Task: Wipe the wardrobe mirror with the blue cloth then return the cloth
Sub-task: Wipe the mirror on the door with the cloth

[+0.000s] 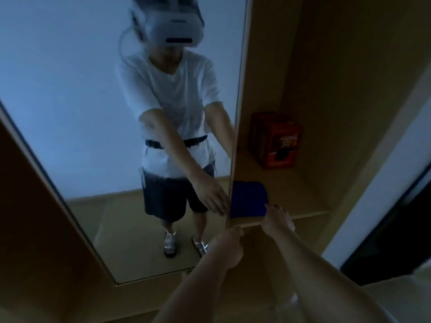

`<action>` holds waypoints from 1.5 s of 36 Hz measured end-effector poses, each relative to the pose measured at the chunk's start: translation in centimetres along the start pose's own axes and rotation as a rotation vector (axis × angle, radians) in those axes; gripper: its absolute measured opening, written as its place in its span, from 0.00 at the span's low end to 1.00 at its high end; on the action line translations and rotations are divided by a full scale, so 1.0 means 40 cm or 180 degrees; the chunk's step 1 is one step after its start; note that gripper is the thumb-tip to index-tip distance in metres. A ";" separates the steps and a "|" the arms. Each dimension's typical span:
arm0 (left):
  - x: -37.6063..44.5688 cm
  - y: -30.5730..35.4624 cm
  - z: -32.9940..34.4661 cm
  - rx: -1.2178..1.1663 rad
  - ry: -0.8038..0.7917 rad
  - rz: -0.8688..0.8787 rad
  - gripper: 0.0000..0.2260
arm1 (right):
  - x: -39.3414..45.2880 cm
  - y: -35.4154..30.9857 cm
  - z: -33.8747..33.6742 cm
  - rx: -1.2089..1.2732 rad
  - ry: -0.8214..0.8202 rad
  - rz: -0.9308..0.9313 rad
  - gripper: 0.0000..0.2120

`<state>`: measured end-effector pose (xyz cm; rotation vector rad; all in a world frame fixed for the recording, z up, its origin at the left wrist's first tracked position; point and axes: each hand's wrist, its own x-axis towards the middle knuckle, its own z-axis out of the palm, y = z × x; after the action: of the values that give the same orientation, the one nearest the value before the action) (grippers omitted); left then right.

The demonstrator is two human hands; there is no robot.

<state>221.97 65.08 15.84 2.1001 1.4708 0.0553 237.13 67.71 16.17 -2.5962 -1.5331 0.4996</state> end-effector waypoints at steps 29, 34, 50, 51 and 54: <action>0.227 0.132 0.106 0.0694 0.0546 -0.0319 0.34 | 0.205 0.025 0.013 -0.1591 -0.0226 -0.0803 0.23; 0.207 0.142 0.095 0.0754 0.0581 -0.0207 0.35 | 0.169 0.043 -0.006 -0.1916 -0.0035 -0.0693 0.22; 0.089 0.131 0.087 0.0867 0.0470 0.0206 0.35 | 0.003 0.085 -0.005 -0.0978 0.0958 -0.1136 0.09; 0.079 0.131 0.083 0.0891 0.0494 0.0225 0.35 | -0.015 0.089 -0.012 -0.0912 0.1018 -0.1198 0.08; 0.035 0.127 0.072 0.0930 0.0502 0.0233 0.38 | -0.075 0.080 -0.030 -0.0587 0.0994 -0.1278 0.07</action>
<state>227.83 63.88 15.43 2.4323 1.5717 0.0364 238.86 63.65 17.27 -2.2447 -1.9805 -0.0829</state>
